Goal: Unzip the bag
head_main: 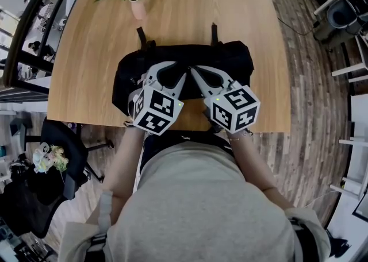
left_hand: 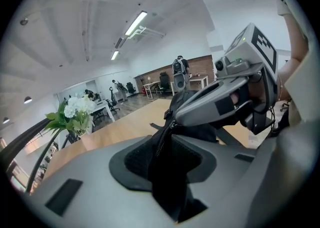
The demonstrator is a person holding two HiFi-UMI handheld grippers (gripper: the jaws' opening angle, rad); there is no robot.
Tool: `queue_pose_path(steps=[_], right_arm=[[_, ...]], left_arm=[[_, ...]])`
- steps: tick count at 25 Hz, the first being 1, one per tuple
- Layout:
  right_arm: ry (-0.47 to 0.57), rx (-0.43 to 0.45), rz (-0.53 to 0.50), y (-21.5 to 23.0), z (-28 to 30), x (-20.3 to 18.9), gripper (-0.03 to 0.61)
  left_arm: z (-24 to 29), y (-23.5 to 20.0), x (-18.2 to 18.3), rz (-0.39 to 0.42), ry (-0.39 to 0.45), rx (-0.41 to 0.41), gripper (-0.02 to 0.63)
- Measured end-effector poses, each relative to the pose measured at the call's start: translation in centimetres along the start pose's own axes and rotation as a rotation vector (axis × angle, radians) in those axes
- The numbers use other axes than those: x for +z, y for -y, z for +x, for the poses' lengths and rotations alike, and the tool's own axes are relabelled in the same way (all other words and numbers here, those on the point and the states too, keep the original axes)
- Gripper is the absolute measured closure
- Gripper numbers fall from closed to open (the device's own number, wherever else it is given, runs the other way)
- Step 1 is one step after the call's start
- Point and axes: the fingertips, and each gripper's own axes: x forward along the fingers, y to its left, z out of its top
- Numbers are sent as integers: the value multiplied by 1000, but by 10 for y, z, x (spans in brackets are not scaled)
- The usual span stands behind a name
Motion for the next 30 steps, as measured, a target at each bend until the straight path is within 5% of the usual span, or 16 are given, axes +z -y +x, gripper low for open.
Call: queue_pose_path(steps=[8,30], right_arm=[[10,-9,22,3,2,-3,568],[67,-134,54,51,-26,1,568]], left_arm=[[2,2,-6,30,-19,14,563],[0,-6,-9,-99,8,85,569]])
